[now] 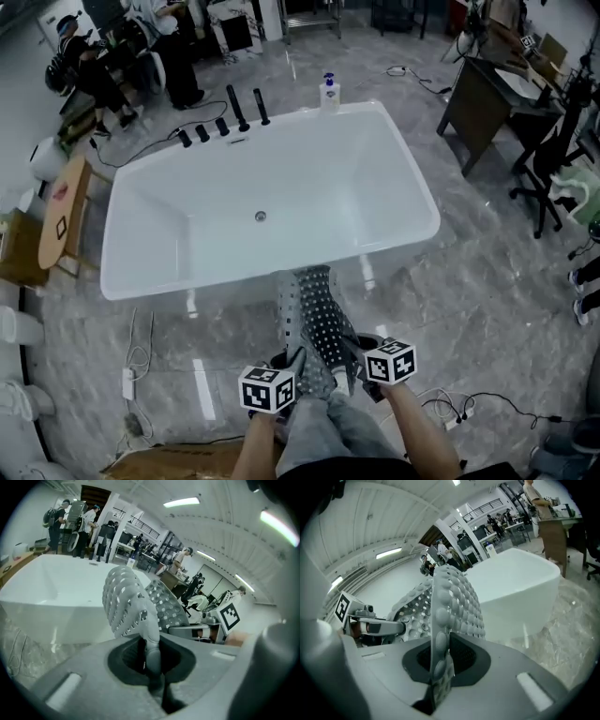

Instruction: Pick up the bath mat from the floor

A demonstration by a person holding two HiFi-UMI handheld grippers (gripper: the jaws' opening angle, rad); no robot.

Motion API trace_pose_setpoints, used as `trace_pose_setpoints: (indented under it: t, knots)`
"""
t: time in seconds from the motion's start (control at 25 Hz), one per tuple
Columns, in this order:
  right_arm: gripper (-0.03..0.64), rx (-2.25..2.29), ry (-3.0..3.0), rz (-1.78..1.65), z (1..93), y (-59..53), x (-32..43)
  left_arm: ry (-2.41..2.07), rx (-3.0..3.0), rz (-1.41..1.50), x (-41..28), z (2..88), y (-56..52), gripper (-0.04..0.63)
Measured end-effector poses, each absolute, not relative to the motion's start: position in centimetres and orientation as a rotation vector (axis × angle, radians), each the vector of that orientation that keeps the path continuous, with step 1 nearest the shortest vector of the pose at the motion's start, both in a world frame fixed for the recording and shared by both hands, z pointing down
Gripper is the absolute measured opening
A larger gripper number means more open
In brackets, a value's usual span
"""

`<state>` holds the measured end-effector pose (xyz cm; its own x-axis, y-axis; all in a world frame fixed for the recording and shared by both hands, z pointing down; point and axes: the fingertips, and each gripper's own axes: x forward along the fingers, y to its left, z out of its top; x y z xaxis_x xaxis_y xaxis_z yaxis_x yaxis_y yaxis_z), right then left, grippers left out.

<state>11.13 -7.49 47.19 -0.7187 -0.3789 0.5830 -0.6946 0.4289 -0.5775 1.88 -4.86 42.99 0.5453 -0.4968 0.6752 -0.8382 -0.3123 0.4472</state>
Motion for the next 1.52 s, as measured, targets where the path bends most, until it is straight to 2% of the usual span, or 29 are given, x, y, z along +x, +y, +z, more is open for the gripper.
trace_pose_setpoints:
  t: [0.2,0.44,0.84,1.12,1.52]
  knots:
    - [0.02,0.909,-2.48,1.037,37.8,-11.7,10.1,-1.146,2.112,0.559,2.5,34.7,-8.6,0.015]
    - [0.021,0.981,-2.668,0.8,26.2,-16.2,9.6,-1.31,2.286,0.44,2.9,23.4,-12.7,0.015]
    - [0.021,1.137,-2.99,0.324,6.3,-20.0,9.5,-1.665,2.57,0.319,-1.1,5.4,-14.9,0.018]
    - [0.02,1.166,-2.994,0.283,5.1,-21.0,8.0,-1.683,2.613,0.281,-1.7,3.5,-15.5,0.02]
    - [0.021,1.248,-2.938,0.212,5.1,-21.8,11.3,-1.581,2.678,0.212,1.5,4.0,-17.1,0.021]
